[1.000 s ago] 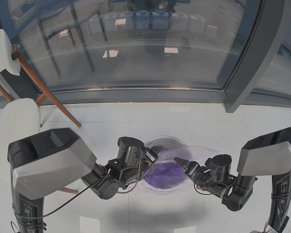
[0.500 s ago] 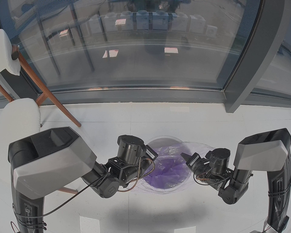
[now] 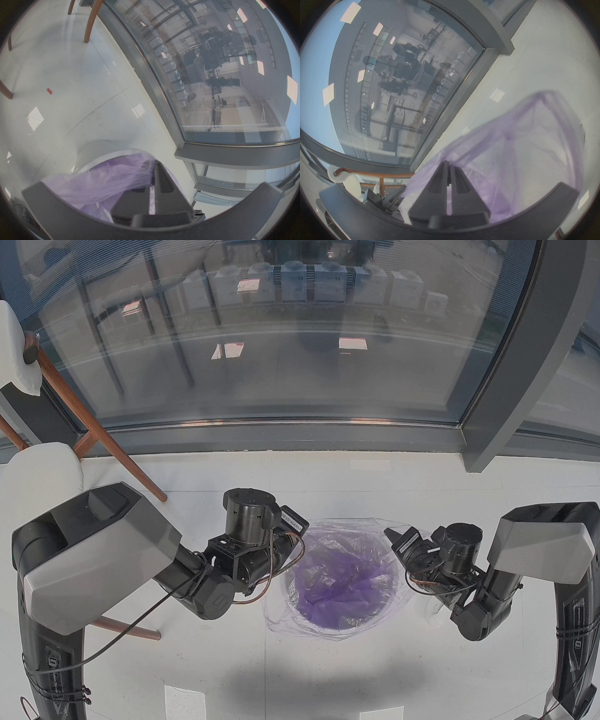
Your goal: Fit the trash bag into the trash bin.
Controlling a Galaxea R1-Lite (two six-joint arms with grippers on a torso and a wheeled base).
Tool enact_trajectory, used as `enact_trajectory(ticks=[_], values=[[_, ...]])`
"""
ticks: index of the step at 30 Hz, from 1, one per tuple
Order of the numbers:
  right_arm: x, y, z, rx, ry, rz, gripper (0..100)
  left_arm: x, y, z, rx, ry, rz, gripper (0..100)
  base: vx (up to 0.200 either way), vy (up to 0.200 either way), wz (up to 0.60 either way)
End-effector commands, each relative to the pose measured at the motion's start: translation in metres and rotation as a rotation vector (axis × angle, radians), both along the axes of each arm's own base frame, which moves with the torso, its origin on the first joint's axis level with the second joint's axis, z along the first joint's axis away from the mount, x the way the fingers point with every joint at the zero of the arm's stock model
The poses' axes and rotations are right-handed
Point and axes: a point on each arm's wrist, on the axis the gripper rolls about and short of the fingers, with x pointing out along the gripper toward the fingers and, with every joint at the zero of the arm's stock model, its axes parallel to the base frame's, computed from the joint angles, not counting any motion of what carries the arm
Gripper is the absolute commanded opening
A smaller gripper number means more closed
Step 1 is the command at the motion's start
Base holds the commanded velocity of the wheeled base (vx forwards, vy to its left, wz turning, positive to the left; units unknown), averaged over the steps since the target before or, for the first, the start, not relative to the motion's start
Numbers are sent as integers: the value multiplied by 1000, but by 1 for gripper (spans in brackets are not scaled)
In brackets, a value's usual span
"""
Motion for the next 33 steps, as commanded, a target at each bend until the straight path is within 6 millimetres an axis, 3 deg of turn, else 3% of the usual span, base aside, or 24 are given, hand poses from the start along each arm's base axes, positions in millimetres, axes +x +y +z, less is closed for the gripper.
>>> enact_trajectory(ticks=[1, 7, 15, 24, 30, 31, 33], values=[[12, 0, 7, 21, -43, -9, 0, 8, -4, 11, -27, -39, -2, 0, 0, 0, 0], [34, -6, 10, 40, -91, -32, 0, 27, -16, 5, -46, -72, -4, 0, 0, 0, 0], [47, -12, 7, 51, -113, -36, 0, 41, -24, 0, -62, -94, -7, 0, 0, 0, 0], [60, -20, 11, 71, -155, -26, 0, 49, -17, 3, -98, -104, -47, 0, 0, 0, 0], [69, -24, 11, 73, -164, -39, 0, 65, 5, 11, -108, -129, 7, 0, 0, 0, 0], [69, -25, 8, 69, -157, -39, 100, 66, 6, 10, -107, -128, 10, 0, 0, 0, 0], [70, -26, 4, 65, -144, -43, 100, 67, 8, 10, -107, -130, 13, 0, 0, 0, 0]])
